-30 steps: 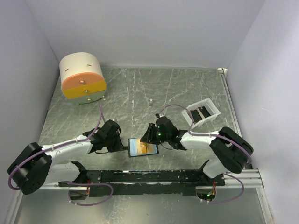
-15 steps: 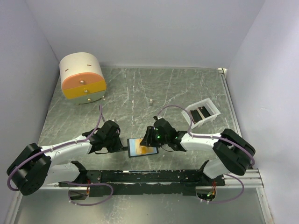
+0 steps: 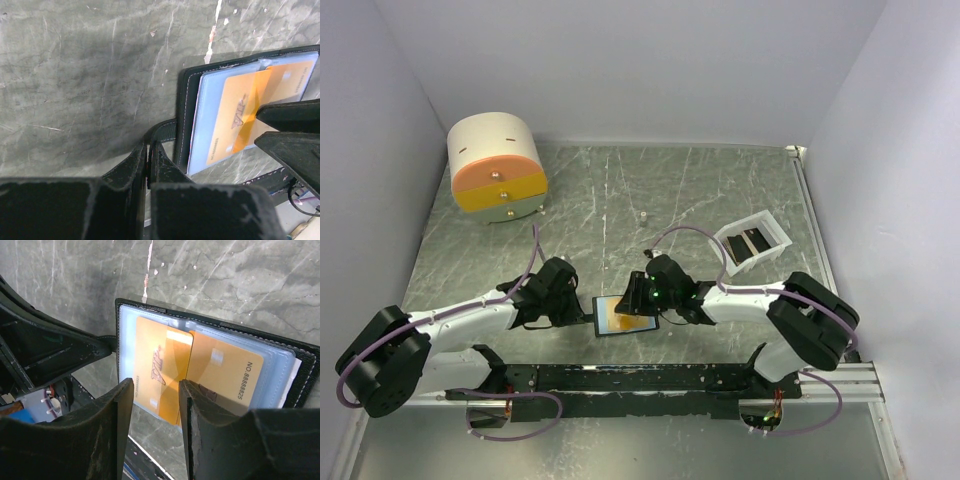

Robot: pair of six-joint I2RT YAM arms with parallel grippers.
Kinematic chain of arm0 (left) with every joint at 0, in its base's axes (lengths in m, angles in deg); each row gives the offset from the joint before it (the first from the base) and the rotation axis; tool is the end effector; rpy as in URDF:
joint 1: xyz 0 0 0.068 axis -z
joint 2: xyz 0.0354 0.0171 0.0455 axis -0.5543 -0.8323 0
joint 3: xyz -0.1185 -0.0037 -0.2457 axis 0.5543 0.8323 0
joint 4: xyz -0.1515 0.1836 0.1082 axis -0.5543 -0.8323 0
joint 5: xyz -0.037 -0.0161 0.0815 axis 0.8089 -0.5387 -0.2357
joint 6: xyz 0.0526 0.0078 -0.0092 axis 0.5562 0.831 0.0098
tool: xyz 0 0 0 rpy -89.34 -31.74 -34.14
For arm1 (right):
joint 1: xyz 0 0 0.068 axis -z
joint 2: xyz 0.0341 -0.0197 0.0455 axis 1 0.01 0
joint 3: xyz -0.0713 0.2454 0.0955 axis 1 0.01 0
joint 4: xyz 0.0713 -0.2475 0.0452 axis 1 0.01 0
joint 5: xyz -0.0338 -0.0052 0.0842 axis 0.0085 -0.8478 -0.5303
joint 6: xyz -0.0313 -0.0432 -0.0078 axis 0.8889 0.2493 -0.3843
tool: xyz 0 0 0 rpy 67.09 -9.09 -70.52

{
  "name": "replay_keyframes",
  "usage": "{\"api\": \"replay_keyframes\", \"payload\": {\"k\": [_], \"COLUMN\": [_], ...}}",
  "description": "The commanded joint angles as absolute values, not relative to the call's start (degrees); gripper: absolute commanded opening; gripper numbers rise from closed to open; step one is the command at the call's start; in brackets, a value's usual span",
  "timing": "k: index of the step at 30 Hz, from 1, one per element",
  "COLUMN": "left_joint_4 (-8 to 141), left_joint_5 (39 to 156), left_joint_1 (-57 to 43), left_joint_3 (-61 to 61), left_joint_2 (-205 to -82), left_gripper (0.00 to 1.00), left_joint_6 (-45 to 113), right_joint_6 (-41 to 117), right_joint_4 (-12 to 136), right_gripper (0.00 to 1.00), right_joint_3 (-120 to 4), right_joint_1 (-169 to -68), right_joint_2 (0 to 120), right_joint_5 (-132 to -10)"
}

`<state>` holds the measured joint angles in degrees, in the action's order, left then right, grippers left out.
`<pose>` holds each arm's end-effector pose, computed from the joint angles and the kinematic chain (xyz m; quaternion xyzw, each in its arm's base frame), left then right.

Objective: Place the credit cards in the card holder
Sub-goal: Insert the credit card into the card holder.

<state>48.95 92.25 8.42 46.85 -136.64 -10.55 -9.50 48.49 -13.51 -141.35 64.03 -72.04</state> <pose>0.1474 -0.1354 0.1434 -0.1091 0.9552 -0.2225 0.1620 0.1641 0.2185 0.1421 -0.0128 0.9077 0.3735 0.1906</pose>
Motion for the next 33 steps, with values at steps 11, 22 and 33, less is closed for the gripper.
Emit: {"api": "replay_keyframes", "payload": {"k": [11,22,33], "left_joint_4": [46.93,46.93,47.31], "left_joint_5": [91.80,91.62,91.75], "left_joint_1": [8.50,8.48,8.44], "left_joint_3": [47.86,48.36,48.56], "left_joint_2": [-137.10,-136.58,-136.73], "left_gripper": [0.07,0.07,0.07], "left_joint_6": [-9.63,-9.94,-10.06], "right_joint_6": [-10.98,-10.18,-10.35], "right_joint_4": [42.82,49.24,50.87], "right_gripper": [0.41,0.41,0.41], "right_joint_3": [-13.88,-15.66,-16.83], "right_joint_1": [-142.15,-142.69,-143.57], "right_joint_2": [66.56,64.35,66.92], "right_joint_5": [-74.22,-69.10,-67.75]}}
